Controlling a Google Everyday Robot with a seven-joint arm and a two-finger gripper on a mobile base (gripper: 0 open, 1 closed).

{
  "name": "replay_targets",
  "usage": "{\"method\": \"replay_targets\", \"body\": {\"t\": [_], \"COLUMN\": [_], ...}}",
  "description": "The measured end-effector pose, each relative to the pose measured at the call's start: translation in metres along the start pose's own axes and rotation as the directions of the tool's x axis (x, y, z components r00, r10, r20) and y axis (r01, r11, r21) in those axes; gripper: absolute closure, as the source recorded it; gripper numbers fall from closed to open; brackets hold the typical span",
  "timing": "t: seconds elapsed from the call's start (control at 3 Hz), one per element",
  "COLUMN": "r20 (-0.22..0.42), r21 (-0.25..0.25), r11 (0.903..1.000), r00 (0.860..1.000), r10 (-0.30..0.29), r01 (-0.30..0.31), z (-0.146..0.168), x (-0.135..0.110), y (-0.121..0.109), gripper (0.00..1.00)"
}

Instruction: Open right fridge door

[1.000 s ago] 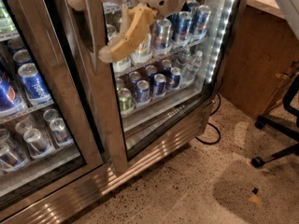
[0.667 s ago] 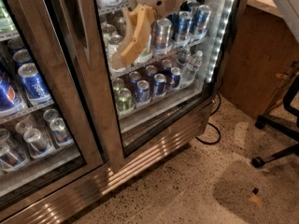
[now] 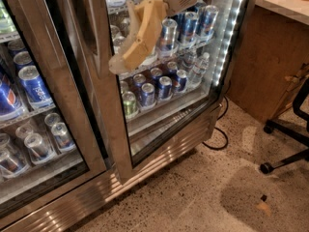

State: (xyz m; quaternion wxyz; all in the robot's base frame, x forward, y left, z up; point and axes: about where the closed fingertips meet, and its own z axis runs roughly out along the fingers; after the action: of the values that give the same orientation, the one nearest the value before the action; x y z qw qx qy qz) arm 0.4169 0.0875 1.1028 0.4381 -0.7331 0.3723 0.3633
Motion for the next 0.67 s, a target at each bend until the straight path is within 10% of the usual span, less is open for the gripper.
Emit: {"method": "replay_targets", "body": {"t": [0.67], "r20": [-0.038], "r21": [-0.003], "r11": [0.9989], "r00": [0.998], "r10": [0.046], "r01": [-0.046], "z": [-0.001], "x": [-0.006], "y": [0.012], "gripper": [0.00]}}
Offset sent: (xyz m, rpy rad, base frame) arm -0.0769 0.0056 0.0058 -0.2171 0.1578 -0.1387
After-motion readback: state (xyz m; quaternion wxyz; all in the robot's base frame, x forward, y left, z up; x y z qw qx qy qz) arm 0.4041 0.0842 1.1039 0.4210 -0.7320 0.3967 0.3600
